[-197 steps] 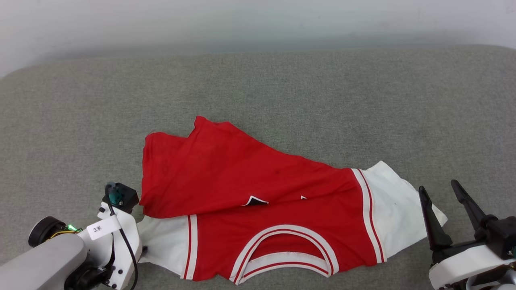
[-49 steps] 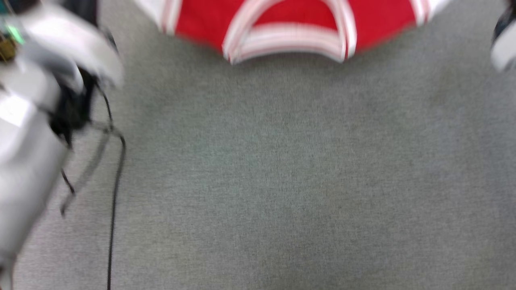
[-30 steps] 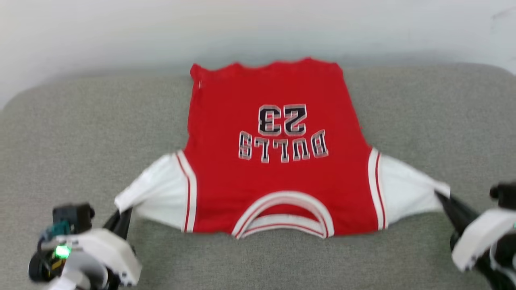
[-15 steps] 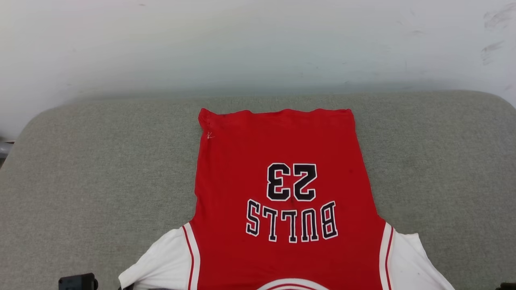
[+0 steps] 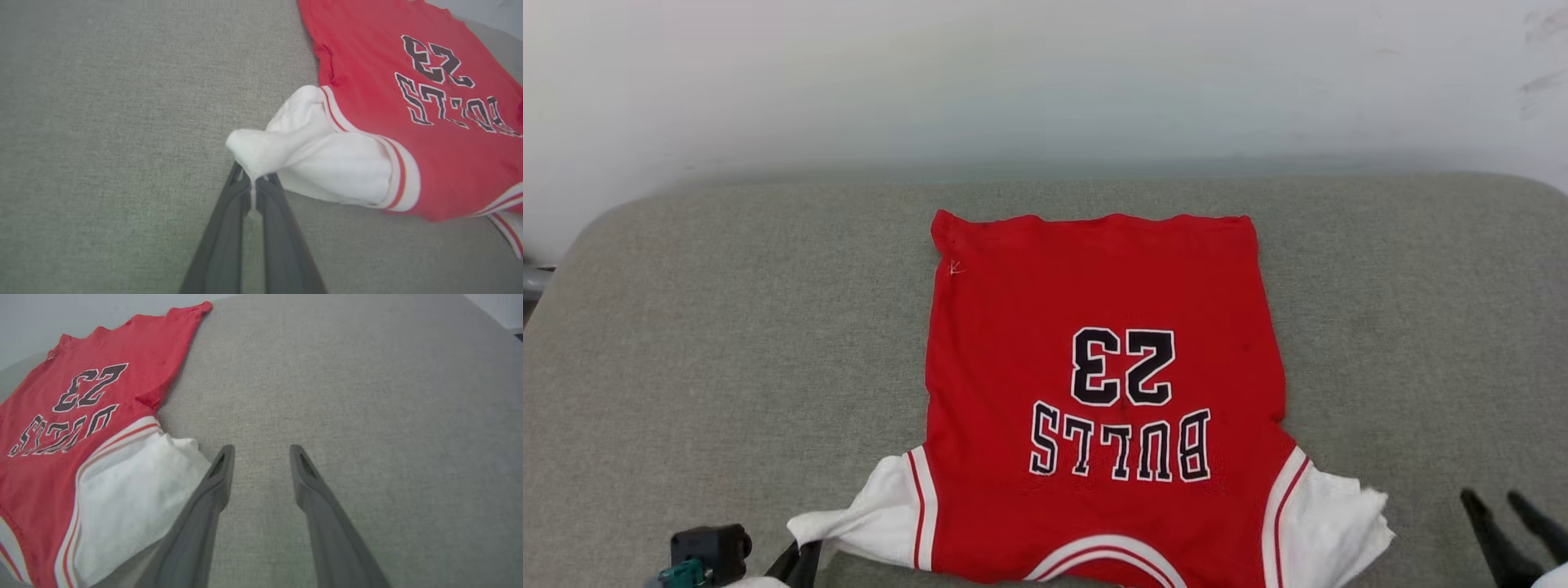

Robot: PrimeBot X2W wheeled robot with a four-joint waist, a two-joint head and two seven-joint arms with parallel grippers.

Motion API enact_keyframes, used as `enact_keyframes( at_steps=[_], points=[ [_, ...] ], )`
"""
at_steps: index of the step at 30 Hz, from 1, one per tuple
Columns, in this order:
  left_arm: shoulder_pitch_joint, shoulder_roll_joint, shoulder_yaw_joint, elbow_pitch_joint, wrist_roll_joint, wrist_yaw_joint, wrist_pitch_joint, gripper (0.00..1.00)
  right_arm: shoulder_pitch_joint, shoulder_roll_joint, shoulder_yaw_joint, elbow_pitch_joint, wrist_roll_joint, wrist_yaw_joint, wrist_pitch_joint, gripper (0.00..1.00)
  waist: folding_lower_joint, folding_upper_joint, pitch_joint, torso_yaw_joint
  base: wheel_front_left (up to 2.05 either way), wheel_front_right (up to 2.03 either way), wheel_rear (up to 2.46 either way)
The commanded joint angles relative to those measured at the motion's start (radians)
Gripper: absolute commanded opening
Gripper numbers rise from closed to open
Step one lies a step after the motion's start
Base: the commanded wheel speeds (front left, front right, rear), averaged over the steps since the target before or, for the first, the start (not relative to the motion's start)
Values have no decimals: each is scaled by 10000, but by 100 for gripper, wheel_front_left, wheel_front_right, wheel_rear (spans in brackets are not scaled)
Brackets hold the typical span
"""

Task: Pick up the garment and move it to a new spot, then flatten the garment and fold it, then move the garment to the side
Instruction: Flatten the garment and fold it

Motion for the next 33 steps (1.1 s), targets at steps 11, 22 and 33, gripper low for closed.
enact_keyframes(
  at_steps=[11,22,33],
  points=[
    [-1456,-375,72,-1308,1304,495,-109,0,-3371,-901,-1698,-2571,-1007,-8,1440,100,0,-1,1704,733,0,0,0],
    [-2726,-1038,211,-2049,2380,604,-146,0,-8512,-2334,324,-2175,-466,-8,7009,100,0,-1,3784,1634,0,0,0],
    [-3659,-1793,212,-2348,3216,352,-168,0,-11924,-2135,1534,462,-444,-8,10571,100,0,-1,5368,2508,0,0,0]
  ],
)
